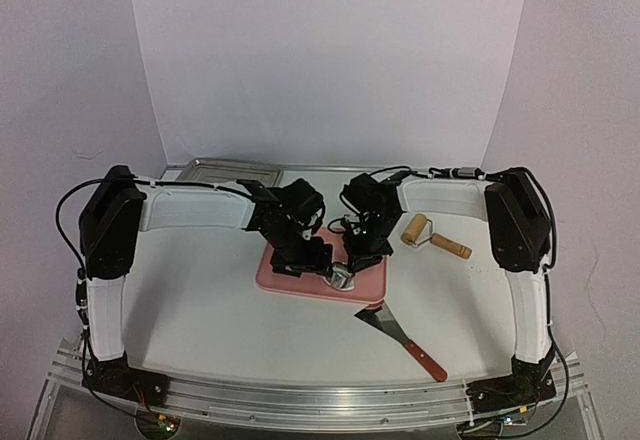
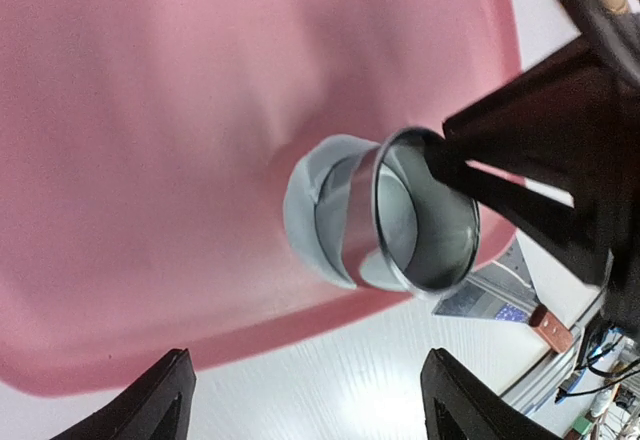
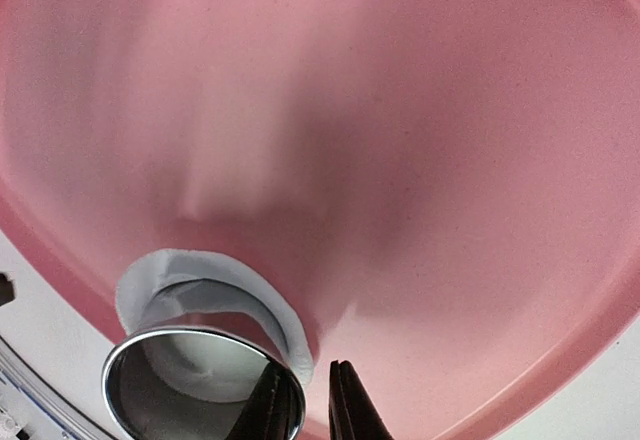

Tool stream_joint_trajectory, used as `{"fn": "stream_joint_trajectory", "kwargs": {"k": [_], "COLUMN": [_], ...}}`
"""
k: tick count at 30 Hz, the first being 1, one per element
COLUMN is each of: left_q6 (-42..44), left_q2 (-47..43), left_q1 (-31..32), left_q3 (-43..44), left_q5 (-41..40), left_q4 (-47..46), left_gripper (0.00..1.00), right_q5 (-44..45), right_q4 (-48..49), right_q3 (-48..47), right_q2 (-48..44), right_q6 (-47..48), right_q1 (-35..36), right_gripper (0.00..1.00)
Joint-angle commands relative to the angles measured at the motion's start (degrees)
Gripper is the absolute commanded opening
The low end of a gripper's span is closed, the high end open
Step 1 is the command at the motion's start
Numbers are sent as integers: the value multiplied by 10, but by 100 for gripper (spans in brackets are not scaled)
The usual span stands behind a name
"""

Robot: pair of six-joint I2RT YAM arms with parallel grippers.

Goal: Roll out the dumpling wrappers from the dough

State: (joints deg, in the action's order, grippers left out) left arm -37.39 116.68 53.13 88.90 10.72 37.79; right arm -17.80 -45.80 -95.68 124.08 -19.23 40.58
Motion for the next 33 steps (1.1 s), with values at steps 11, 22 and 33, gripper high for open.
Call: {"fn": "stream_joint_trajectory", "kwargs": {"k": [11, 22, 33], "left_q6": [-80, -161, -221], "left_q2": [-122, -138, -146], "left_q1": [-29, -89, -111], "left_q3": [-130, -182, -241], "left_q5": [40, 149, 190], "left_q4": [-90, -227, -314], "left_gripper": [80, 66, 55], "right_q5": [29, 47, -27], "right_q4": [-13, 41, 131], "right_q3": [-50, -29, 36], "right_q2": [32, -12, -61], "right_q6": [30, 45, 47], "right_q1": [22, 29, 26], "right_gripper": [8, 0, 0]}}
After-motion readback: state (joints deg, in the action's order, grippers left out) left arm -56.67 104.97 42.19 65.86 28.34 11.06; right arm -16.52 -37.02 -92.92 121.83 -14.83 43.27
